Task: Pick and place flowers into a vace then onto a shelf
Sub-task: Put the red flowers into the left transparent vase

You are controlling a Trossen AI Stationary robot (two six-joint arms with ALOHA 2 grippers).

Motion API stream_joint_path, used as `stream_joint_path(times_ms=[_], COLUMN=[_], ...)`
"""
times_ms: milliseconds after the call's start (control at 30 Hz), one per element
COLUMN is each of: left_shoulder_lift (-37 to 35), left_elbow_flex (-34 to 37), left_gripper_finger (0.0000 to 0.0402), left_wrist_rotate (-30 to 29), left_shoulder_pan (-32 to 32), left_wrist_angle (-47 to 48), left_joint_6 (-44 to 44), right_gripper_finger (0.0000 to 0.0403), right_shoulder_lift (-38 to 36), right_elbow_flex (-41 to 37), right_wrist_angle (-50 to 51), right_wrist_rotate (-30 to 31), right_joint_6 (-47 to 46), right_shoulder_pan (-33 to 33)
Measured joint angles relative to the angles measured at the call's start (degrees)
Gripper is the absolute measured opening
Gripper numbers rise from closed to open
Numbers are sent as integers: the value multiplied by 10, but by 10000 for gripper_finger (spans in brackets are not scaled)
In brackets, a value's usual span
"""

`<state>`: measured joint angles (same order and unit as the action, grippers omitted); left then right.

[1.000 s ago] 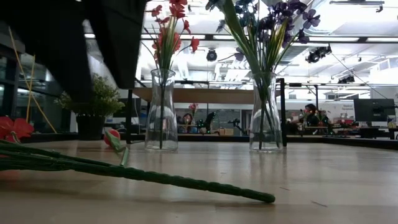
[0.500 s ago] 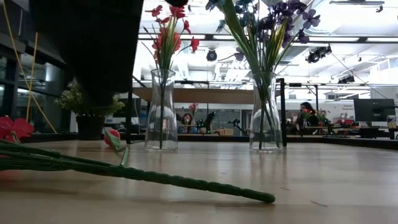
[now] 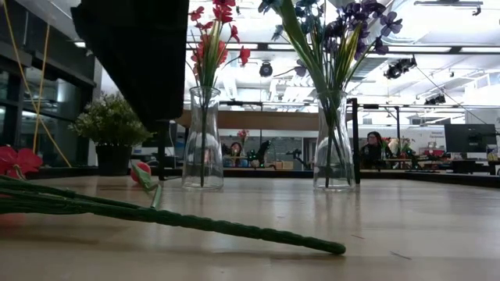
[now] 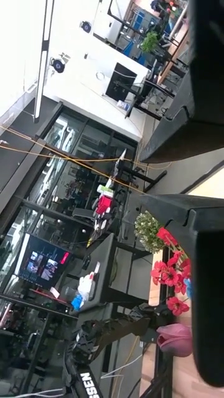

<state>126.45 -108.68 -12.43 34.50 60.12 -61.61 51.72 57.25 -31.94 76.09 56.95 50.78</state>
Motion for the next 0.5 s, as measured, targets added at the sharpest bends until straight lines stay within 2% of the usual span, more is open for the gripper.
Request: stream_joint_path(times_ms=[500], left_shoulder_lift=[36], left_elbow_flex=[-1], left_gripper_finger=[195], left_wrist_rotate=[29], left_shoulder_pan=[0], left_wrist_angle=[-31], left_joint_6=[16], right_gripper_finger=[83], right_shoulder_lift=[0], right_elbow_flex=[0], right_wrist_angle=[0], right_wrist_rotate=[0], right_joint_6=[-16], right_shoulder_pan=[0])
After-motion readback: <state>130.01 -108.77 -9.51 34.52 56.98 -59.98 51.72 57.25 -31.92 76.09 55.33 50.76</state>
